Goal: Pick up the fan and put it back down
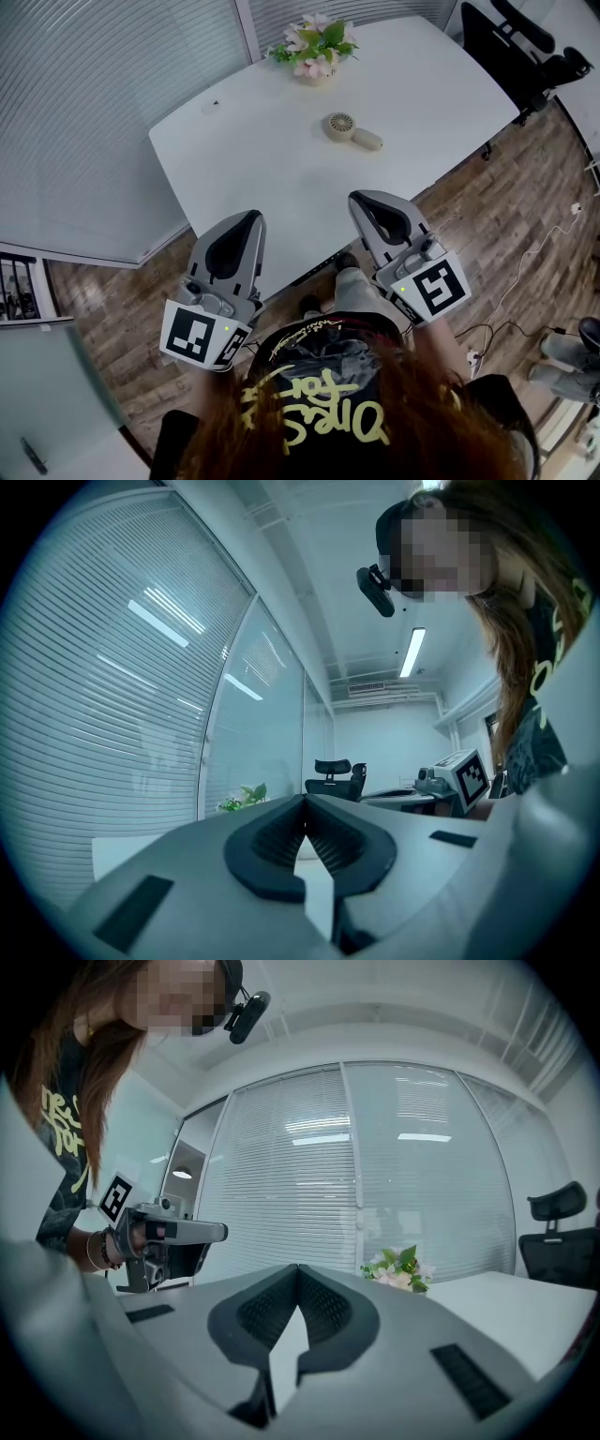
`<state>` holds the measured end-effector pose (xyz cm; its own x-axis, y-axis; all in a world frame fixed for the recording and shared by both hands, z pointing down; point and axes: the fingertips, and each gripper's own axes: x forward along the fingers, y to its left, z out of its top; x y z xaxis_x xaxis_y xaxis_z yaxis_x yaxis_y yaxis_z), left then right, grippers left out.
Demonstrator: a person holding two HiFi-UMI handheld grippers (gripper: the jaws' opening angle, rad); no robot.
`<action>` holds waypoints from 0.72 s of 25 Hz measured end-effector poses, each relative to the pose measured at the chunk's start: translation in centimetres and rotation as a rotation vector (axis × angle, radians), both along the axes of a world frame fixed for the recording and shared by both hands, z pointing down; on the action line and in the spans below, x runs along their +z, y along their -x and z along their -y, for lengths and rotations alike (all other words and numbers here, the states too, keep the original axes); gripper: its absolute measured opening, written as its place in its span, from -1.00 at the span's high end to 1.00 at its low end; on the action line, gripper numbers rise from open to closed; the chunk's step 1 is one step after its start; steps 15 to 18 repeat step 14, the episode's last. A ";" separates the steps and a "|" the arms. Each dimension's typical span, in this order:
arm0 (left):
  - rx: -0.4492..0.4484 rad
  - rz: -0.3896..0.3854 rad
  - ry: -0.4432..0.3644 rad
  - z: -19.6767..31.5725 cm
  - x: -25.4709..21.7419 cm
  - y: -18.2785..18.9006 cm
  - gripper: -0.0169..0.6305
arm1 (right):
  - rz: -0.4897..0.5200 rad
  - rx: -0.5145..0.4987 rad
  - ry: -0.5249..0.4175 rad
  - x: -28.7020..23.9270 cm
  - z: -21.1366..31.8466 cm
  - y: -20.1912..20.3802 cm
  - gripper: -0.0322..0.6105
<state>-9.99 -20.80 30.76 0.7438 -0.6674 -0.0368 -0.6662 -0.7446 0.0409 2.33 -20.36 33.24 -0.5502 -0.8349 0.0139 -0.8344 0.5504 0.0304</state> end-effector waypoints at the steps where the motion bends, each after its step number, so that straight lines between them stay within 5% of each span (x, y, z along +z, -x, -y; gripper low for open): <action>1: 0.001 0.001 0.000 0.0 0.0 0.0 0.97 | -0.001 0.000 -0.001 0.0 0.0 0.0 0.89; 18: 0.004 -0.007 -0.006 -0.2 -0.3 -0.2 0.97 | -0.031 -0.004 -0.040 -0.3 0.0 -0.2 0.89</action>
